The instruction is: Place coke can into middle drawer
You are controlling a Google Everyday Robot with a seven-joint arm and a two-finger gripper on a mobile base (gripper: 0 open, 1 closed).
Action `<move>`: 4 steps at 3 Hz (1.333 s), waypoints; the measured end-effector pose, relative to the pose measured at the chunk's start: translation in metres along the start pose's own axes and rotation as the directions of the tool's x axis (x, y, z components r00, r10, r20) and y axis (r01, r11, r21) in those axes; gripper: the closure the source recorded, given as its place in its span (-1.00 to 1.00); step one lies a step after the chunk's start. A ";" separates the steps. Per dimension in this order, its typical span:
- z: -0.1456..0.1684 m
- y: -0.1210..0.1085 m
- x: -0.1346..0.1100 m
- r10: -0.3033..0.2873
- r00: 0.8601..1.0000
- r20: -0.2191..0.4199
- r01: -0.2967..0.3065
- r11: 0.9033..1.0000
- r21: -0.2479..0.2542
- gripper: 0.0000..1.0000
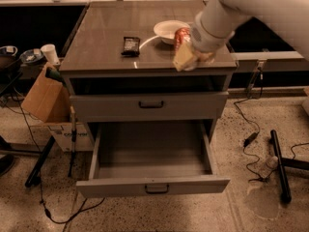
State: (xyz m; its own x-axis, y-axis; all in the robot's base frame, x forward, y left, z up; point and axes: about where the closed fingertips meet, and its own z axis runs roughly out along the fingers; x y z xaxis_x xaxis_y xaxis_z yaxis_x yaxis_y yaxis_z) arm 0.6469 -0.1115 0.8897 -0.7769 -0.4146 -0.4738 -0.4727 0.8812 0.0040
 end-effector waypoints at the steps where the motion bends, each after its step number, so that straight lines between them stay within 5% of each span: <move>1: -0.006 0.007 0.047 -0.193 0.981 -0.005 0.193 0.981 0.025 1.00; 2: 0.014 0.020 0.080 -0.407 0.912 -0.056 0.409 0.912 0.021 1.00; 3: 0.049 0.030 0.105 -0.624 0.771 -0.132 0.627 0.779 -0.019 1.00; 4: 0.092 0.037 0.126 -0.764 0.615 -0.193 0.768 0.637 -0.075 1.00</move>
Offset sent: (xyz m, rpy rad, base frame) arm -0.0903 -0.0136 -0.0907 -0.4735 -0.1286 0.8074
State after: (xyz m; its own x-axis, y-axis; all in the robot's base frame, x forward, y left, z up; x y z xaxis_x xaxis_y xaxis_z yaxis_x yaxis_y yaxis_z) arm 0.5698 -0.1100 0.7495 -0.1970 -0.9725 -0.1243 -0.9284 0.2258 -0.2951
